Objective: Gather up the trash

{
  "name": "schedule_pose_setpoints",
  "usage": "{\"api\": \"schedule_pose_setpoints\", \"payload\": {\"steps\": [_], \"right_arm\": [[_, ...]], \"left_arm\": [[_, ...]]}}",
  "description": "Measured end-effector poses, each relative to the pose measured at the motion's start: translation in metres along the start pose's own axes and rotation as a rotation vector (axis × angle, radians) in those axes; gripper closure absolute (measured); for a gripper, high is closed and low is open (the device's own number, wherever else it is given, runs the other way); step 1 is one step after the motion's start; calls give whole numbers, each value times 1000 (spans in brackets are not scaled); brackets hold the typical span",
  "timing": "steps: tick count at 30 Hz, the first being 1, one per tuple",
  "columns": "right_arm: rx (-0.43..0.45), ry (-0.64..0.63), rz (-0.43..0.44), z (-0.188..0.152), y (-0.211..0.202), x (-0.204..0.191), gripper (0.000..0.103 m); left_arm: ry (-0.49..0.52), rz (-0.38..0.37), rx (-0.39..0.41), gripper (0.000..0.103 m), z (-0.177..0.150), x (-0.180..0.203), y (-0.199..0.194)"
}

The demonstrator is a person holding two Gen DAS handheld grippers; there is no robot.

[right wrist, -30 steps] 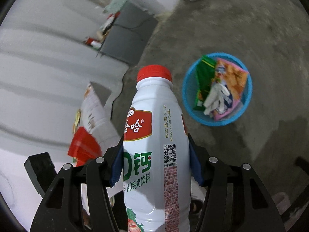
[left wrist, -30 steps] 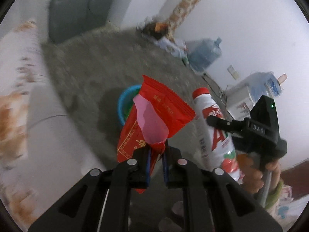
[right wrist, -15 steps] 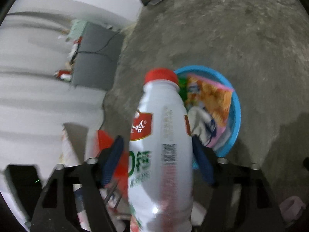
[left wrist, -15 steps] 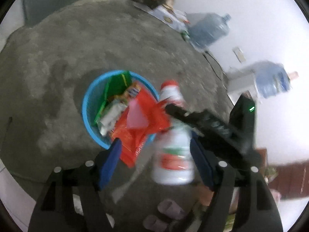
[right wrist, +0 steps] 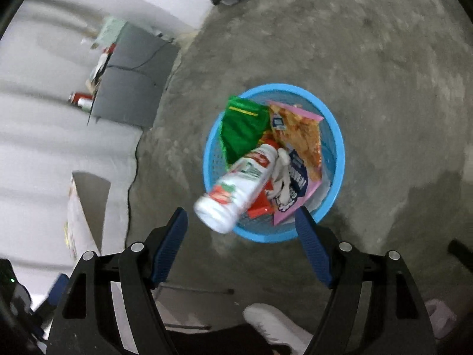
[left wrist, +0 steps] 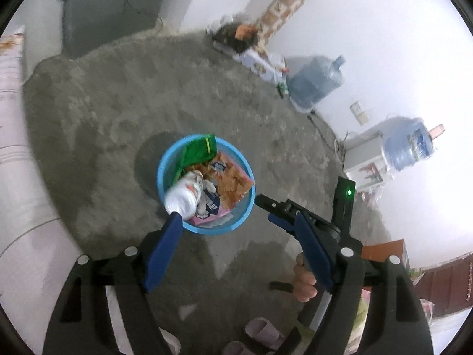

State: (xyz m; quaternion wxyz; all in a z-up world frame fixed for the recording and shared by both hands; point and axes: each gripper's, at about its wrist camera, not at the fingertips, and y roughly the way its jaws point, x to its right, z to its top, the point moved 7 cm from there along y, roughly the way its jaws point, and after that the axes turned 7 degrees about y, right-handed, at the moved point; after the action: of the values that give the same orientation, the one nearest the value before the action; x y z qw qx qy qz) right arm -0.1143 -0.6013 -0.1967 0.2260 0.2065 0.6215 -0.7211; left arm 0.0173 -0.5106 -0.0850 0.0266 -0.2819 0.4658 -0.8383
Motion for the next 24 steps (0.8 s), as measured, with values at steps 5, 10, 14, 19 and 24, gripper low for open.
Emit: {"api": "schedule_pose_setpoints", "payload": {"steps": [5,10,14,19,24], "right_arm": [[47,-171,-30,-17,-25,-40,31],[124,-433,-22,-59,-66,-107,27],[199,-649,33,-109,-100,-161,12],[250,-877,69,-188,-112,-207,8],[193,-1005,75,-258,-98,-221,8]], "left_arm": [[-37,46,116,22,-19,-22,-66],[-34,166,238,14,-47,-42,-139],[-22,320,356,6,-83,-61,-206],[-88,554,431,6,-142,-96,-274],[-271,722,436,6,-215,-124,-310]]}}
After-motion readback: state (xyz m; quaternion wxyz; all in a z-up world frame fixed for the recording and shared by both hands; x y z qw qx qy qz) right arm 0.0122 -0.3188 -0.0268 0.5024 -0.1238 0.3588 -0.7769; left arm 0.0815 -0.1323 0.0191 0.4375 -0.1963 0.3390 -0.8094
